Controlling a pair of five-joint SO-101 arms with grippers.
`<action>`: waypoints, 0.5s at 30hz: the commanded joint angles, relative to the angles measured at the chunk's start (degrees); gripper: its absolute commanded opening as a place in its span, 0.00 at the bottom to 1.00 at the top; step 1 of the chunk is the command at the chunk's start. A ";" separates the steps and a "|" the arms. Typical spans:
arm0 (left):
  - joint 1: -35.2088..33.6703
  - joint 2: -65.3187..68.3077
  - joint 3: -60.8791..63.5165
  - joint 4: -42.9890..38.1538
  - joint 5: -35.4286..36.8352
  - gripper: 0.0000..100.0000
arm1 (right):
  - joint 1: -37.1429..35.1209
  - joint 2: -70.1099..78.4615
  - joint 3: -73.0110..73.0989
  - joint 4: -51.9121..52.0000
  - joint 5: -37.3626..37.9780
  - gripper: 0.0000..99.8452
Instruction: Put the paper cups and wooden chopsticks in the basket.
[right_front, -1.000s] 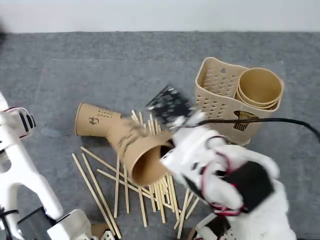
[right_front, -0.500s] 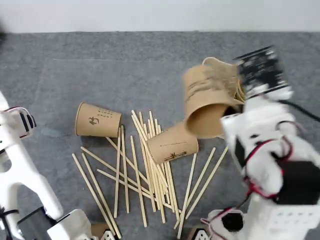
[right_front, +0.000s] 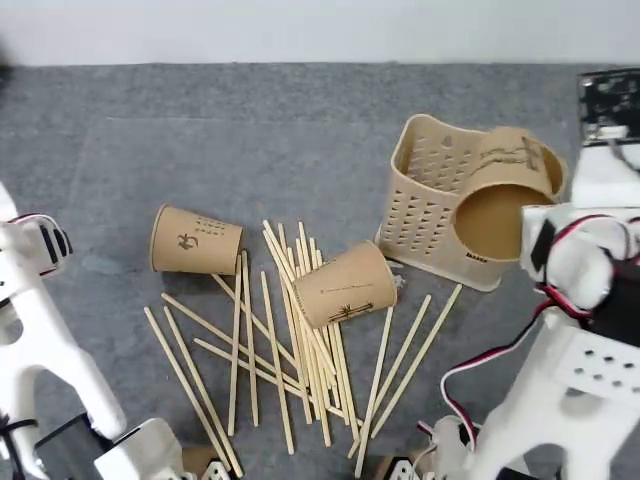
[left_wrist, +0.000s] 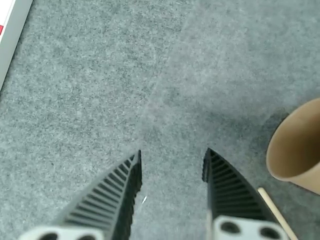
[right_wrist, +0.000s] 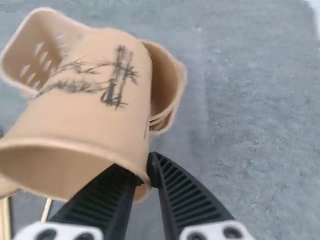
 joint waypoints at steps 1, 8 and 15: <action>0.35 -2.37 -1.19 0.35 -0.44 0.20 | 1.36 0.40 -2.64 -1.71 0.18 0.01; 0.26 -2.37 -1.19 0.35 -0.44 0.20 | 1.45 0.48 -2.37 -1.71 0.18 0.01; 0.26 -2.37 -0.22 0.00 -0.44 0.20 | 1.54 2.07 -2.37 -3.12 0.18 0.01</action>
